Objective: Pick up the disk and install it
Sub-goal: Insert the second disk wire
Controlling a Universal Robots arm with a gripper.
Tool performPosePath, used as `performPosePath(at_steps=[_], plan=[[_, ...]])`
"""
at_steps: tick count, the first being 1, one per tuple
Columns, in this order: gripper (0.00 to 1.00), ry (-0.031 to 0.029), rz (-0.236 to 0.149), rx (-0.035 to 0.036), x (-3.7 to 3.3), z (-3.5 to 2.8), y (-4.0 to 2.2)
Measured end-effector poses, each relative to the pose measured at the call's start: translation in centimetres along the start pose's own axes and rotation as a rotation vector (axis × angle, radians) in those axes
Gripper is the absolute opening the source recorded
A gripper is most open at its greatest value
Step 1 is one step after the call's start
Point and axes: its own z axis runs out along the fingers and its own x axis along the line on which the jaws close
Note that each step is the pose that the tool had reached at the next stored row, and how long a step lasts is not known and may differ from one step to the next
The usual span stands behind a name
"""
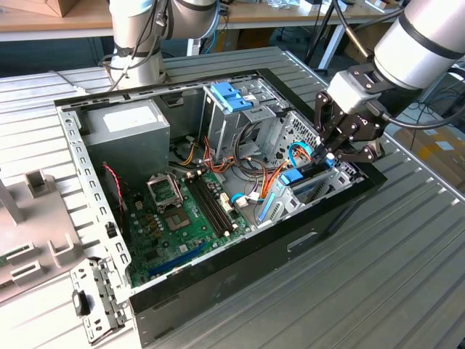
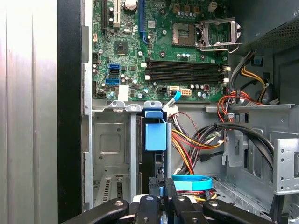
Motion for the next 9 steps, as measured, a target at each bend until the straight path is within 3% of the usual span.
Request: performPosePath(at_steps=[9], plan=[[0.16, -0.0001, 0.0, 0.0, 0.09, 0.02, 0.04]])
